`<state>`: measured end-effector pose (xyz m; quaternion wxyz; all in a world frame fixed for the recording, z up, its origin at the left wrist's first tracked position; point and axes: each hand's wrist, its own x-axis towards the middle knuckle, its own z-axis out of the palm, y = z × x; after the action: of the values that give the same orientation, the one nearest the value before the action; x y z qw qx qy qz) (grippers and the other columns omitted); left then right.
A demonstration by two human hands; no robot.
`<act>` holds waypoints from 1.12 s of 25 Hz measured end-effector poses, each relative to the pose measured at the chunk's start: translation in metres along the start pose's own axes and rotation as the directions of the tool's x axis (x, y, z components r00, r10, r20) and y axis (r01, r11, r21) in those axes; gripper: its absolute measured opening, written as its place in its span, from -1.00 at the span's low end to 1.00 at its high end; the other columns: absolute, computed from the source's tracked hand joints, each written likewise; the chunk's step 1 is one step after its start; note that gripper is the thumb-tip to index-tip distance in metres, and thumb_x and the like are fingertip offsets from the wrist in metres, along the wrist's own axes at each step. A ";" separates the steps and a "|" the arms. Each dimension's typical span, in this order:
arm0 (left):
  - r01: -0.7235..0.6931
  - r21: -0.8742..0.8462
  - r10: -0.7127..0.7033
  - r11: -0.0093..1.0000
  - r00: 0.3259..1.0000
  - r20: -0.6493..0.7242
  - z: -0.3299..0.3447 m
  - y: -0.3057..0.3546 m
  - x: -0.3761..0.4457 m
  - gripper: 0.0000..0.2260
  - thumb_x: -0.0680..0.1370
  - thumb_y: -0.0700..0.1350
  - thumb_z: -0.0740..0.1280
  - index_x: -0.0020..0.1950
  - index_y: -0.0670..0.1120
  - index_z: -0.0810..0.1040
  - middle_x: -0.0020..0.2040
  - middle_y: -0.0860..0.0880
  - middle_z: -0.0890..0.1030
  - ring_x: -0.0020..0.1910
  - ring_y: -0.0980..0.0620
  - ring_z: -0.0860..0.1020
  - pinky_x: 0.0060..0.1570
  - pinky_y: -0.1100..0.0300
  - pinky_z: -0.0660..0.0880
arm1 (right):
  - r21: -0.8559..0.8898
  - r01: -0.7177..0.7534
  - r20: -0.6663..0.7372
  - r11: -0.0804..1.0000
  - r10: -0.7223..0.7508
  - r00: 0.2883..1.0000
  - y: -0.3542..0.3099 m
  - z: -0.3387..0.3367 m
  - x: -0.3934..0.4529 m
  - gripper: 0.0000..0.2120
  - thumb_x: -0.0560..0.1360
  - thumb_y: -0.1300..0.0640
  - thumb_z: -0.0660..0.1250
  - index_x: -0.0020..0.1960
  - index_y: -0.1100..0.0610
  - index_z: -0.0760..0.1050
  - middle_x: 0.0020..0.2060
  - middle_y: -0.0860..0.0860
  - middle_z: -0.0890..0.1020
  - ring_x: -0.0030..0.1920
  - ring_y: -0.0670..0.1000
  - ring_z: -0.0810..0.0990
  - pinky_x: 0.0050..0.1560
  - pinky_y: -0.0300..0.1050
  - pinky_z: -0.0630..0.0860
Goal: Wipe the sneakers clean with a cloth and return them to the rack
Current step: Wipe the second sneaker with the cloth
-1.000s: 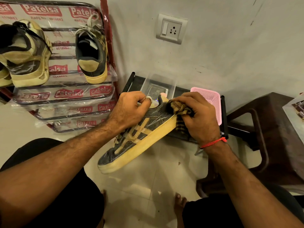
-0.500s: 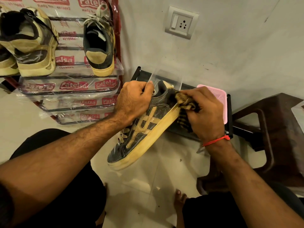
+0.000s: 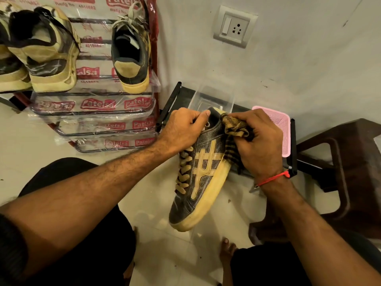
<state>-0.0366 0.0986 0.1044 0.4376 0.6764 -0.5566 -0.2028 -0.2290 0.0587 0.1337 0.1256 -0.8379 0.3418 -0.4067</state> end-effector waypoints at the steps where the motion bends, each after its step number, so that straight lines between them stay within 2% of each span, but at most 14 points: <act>1: 0.008 0.007 -0.008 1.000 1.000 -0.029 0.001 -0.001 0.000 -0.48 0.69 0.00 0.27 -0.48 -0.06 0.37 -0.56 0.09 0.32 -0.57 0.11 0.31 -0.50 0.30 0.21 | 0.028 0.020 0.018 0.999 -0.021 1.000 -0.006 0.003 -0.003 -0.74 0.43 0.38 0.44 0.11 0.24 0.65 -0.05 0.09 0.64 -0.03 -0.03 0.58 0.04 -0.31 0.50; 3: 0.025 0.020 -0.024 0.999 0.997 -0.071 -0.001 -0.004 0.002 -0.47 0.69 0.01 0.26 -0.49 -0.04 0.37 -0.56 0.08 0.32 -0.59 0.12 0.31 -0.52 0.33 0.22 | 0.106 0.131 0.135 0.986 -0.145 0.980 -0.022 0.013 -0.016 -0.76 0.46 0.31 0.43 0.13 0.23 0.64 0.00 0.10 0.64 0.02 -0.01 0.60 0.09 -0.23 0.55; 5: 0.021 0.025 -0.019 0.999 0.998 -0.060 -0.004 -0.006 0.004 -0.48 0.70 0.01 0.26 -0.47 -0.10 0.42 -0.56 0.06 0.35 -0.59 0.11 0.32 -0.53 0.34 0.24 | 0.156 0.268 0.281 0.951 -0.303 0.911 -0.032 0.017 -0.025 -0.74 0.50 0.20 0.40 0.18 0.23 0.62 0.05 0.11 0.64 0.07 0.03 0.61 0.12 -0.18 0.57; 6: 0.006 0.015 -0.005 1.000 0.999 -0.041 -0.005 -0.007 0.004 -0.47 0.69 0.01 0.26 -0.46 -0.14 0.44 -0.56 0.04 0.36 -0.59 0.11 0.32 -0.53 0.34 0.25 | 0.151 0.288 0.301 0.946 -0.321 0.898 -0.028 0.015 -0.021 -0.73 0.51 0.18 0.39 0.18 0.23 0.62 0.05 0.12 0.64 0.07 0.03 0.61 0.11 -0.18 0.58; 9: -0.019 -0.014 0.018 1.000 0.998 -0.052 -0.003 -0.004 0.003 -0.47 0.68 0.00 0.29 -0.49 -0.14 0.44 -0.57 -0.01 0.38 -0.59 0.10 0.32 -0.53 0.32 0.27 | 0.019 0.137 0.118 0.990 -0.139 0.983 -0.003 -0.002 0.002 -0.73 0.46 0.32 0.42 0.15 0.23 0.64 -0.02 0.13 0.63 -0.01 0.02 0.58 0.02 -0.13 0.57; 11: 0.000 -0.006 -0.001 1.000 0.996 -0.085 -0.003 -0.002 0.004 -0.47 0.67 -0.01 0.29 -0.51 -0.09 0.42 -0.58 0.01 0.38 -0.59 0.11 0.32 -0.52 0.29 0.30 | -0.003 0.079 0.057 0.997 -0.078 0.995 0.003 -0.007 0.005 -0.72 0.43 0.37 0.43 0.13 0.24 0.65 -0.05 0.13 0.62 -0.05 0.01 0.57 -0.03 -0.09 0.57; 13: 0.021 0.013 -0.019 1.000 0.995 -0.093 -0.004 -0.003 0.002 -0.48 0.67 -0.02 0.29 -0.49 -0.12 0.44 -0.57 -0.04 0.39 -0.56 0.06 0.34 -0.50 0.15 0.36 | 0.084 0.190 0.180 0.978 -0.202 0.963 -0.014 0.006 -0.010 -0.75 0.47 0.28 0.42 0.14 0.24 0.64 -0.02 0.13 0.63 -0.01 0.01 0.60 0.02 -0.13 0.59; 15: 0.013 0.022 -0.011 1.000 0.995 -0.097 -0.005 -0.003 0.000 -0.48 0.66 -0.01 0.29 -0.47 -0.19 0.48 -0.55 -0.14 0.44 -0.55 -0.02 0.37 -0.48 0.06 0.41 | 0.150 0.322 0.312 0.935 -0.354 0.882 -0.030 0.019 -0.025 -0.73 0.51 0.17 0.37 0.17 0.24 0.63 0.03 0.13 0.64 0.05 0.06 0.62 0.07 -0.11 0.61; 17: 0.002 0.003 -0.002 1.000 0.995 -0.100 -0.006 -0.003 0.001 -0.49 0.66 0.00 0.28 -0.46 -0.18 0.50 -0.54 -0.16 0.47 -0.56 -0.08 0.41 -0.49 0.08 0.42 | 0.115 0.286 0.286 0.951 -0.308 0.908 -0.021 0.014 -0.016 -0.72 0.51 0.16 0.33 0.18 0.24 0.62 0.04 0.13 0.64 0.04 0.07 0.63 0.03 -0.09 0.63; 19: 0.015 -0.001 -0.015 1.000 0.992 -0.128 -0.007 -0.002 0.004 -0.49 0.67 -0.02 0.28 -0.49 -0.08 0.44 -0.57 -0.04 0.41 -0.59 0.02 0.36 -0.54 0.23 0.35 | 0.017 0.185 0.139 0.983 -0.185 0.973 -0.004 0.003 0.001 -0.74 0.49 0.25 0.36 0.16 0.24 0.63 0.00 0.13 0.63 -0.01 0.06 0.61 -0.02 -0.08 0.61; 21: 0.029 0.009 -0.027 1.000 0.989 -0.145 -0.008 -0.002 0.005 -0.49 0.68 -0.03 0.29 -0.50 -0.04 0.41 -0.57 0.00 0.38 -0.58 0.08 0.33 -0.54 0.29 0.30 | 0.002 0.145 0.096 0.989 -0.144 0.985 0.000 0.000 0.001 -0.75 0.47 0.30 0.40 0.14 0.26 0.64 -0.02 0.13 0.63 -0.02 0.05 0.60 -0.03 -0.05 0.60; 22: 0.037 0.014 -0.035 0.999 0.988 -0.149 -0.008 -0.004 0.006 -0.49 0.68 -0.02 0.29 -0.50 -0.06 0.43 -0.57 -0.03 0.41 -0.57 0.07 0.35 -0.53 0.27 0.32 | 0.034 0.197 0.142 0.980 -0.200 0.969 -0.005 0.005 -0.005 -0.75 0.48 0.26 0.40 0.15 0.26 0.64 -0.01 0.13 0.63 -0.01 0.06 0.61 -0.03 -0.04 0.61; 25: 0.000 0.055 0.009 0.998 0.987 -0.162 -0.008 -0.011 0.007 -0.48 0.67 0.05 0.28 -0.46 -0.13 0.47 -0.52 -0.05 0.46 -0.54 0.09 0.38 -0.47 0.27 0.34 | 0.155 0.383 0.338 0.911 -0.413 0.845 -0.021 0.019 -0.026 -0.72 0.51 0.15 0.36 0.18 0.24 0.63 0.06 0.13 0.64 0.07 0.10 0.63 0.00 0.03 0.65; 28: -0.150 0.042 0.154 0.988 0.975 -0.163 -0.009 -0.012 0.010 -0.54 0.65 0.11 0.27 -0.35 -0.13 0.59 -0.15 0.05 0.63 -0.27 0.20 0.55 -0.22 0.26 0.51 | 0.188 0.218 0.247 0.958 -0.261 0.933 -0.011 0.016 -0.017 -0.74 0.52 0.21 0.41 0.20 0.21 0.62 0.07 0.09 0.65 0.10 0.06 0.62 0.04 0.10 0.62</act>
<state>-0.0195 0.0926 0.1016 0.4866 0.6526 -0.5714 -0.1038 -0.2190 0.0774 0.1187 0.1862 -0.9082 0.1832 -0.3270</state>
